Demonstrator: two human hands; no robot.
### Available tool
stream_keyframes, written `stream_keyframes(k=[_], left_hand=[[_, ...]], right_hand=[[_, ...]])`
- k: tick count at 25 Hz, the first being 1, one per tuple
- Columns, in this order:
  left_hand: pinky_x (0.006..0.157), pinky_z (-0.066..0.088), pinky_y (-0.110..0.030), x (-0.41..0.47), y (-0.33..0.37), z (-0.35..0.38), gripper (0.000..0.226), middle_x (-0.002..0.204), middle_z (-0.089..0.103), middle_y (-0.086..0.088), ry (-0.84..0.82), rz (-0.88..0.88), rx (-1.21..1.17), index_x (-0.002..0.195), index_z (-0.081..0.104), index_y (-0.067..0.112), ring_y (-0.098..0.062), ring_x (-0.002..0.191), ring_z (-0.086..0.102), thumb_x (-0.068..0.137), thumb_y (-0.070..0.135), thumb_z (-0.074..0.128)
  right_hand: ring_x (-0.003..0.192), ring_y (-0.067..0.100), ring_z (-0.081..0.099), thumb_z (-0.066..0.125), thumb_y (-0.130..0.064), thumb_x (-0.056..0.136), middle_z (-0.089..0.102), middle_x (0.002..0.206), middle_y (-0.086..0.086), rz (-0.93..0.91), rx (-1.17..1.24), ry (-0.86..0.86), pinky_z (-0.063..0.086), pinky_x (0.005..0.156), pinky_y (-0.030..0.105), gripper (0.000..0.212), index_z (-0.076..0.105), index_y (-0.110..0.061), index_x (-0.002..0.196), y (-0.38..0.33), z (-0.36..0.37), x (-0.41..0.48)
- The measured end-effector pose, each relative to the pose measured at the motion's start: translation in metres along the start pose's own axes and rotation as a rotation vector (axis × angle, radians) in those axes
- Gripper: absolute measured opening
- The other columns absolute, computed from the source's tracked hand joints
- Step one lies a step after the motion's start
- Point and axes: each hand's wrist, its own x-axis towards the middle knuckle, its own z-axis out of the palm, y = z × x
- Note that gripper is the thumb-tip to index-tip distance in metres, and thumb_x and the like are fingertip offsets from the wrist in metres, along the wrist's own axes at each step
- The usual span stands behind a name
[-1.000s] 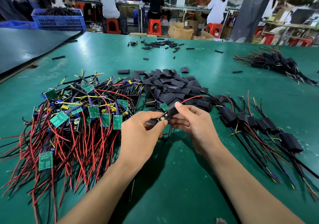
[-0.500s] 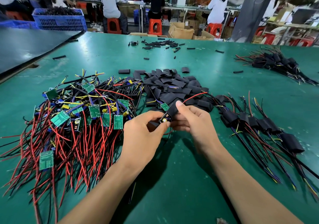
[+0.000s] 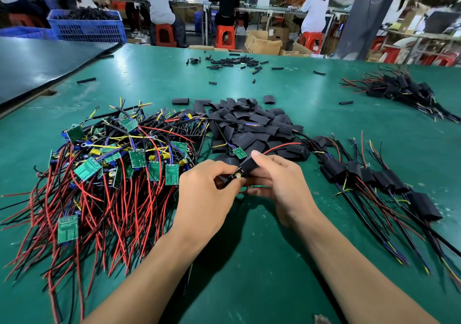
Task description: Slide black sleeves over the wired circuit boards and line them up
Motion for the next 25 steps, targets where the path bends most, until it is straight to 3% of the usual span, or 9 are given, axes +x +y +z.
stream_keyframes(k=[6,10,13,15,20,23,25], left_hand=[[0.064,0.042,-0.009,-0.0019,0.0020,-0.0008,0.019,0.070,0.067,0.016,-0.006,-0.017,0.018,0.081,0.068,0.024,0.001,0.070,0.060,0.074,0.016,0.084],[0.055,0.039,-0.012,-0.0022,0.0005,-0.0010,0.018,0.060,0.062,0.012,-0.020,0.008,0.015,0.075,0.066,0.018,-0.004,0.056,0.053,0.075,0.012,0.084],[0.057,0.042,-0.016,-0.0026,0.0001,-0.0012,0.019,0.062,0.061,0.011,-0.033,0.059,0.050,0.078,0.067,0.016,-0.006,0.060,0.054,0.074,0.011,0.084],[0.059,0.043,-0.018,-0.0026,0.0003,-0.0012,0.019,0.064,0.062,0.010,-0.026,0.067,0.064,0.079,0.067,0.016,-0.007,0.062,0.055,0.073,0.014,0.086],[0.062,0.043,-0.008,-0.0013,0.0008,-0.0014,0.022,0.068,0.068,0.015,-0.006,-0.031,-0.040,0.082,0.069,0.023,0.003,0.063,0.061,0.072,0.017,0.087],[0.070,0.055,-0.021,-0.0012,0.0022,-0.0006,0.016,0.072,0.072,0.014,-0.017,-0.107,-0.145,0.082,0.071,0.024,-0.002,0.067,0.067,0.075,0.019,0.085],[0.073,0.059,-0.033,0.0002,0.0022,-0.0010,0.014,0.072,0.073,0.012,-0.025,-0.159,-0.201,0.080,0.071,0.024,-0.008,0.068,0.070,0.077,0.018,0.083]], right_hand=[[0.068,0.022,0.072,0.067,-0.026,0.093,0.077,0.083,0.010,-0.005,-0.028,-0.017,0.055,0.058,0.028,0.017,0.064,-0.012,0.085,0.0033,0.0007,-0.0004],[0.065,0.018,0.070,0.071,-0.038,0.091,0.074,0.077,0.006,-0.010,-0.046,-0.019,0.053,0.054,0.024,0.026,0.063,-0.014,0.084,0.0035,0.0010,-0.0017],[0.065,0.018,0.071,0.072,-0.041,0.089,0.074,0.081,0.010,-0.005,-0.070,-0.015,0.053,0.054,0.024,0.030,0.060,-0.014,0.083,0.0054,0.0008,-0.0014],[0.066,0.019,0.069,0.071,-0.038,0.091,0.075,0.083,0.011,-0.002,-0.062,-0.024,0.054,0.059,0.027,0.027,0.062,-0.012,0.087,0.0066,0.0007,-0.0001],[0.074,0.023,0.069,0.063,-0.030,0.097,0.076,0.097,0.019,0.001,0.011,-0.047,0.055,0.080,0.041,0.028,0.070,-0.004,0.099,0.0078,-0.0006,0.0030],[0.082,0.026,0.070,0.057,-0.026,0.100,0.076,0.102,0.019,-0.026,0.033,-0.033,0.054,0.085,0.045,0.030,0.072,0.000,0.102,0.0077,-0.0025,0.0059],[0.084,0.025,0.071,0.055,-0.027,0.101,0.076,0.103,0.016,-0.046,0.022,-0.051,0.055,0.081,0.040,0.030,0.075,-0.005,0.100,0.0071,-0.0040,0.0067]])
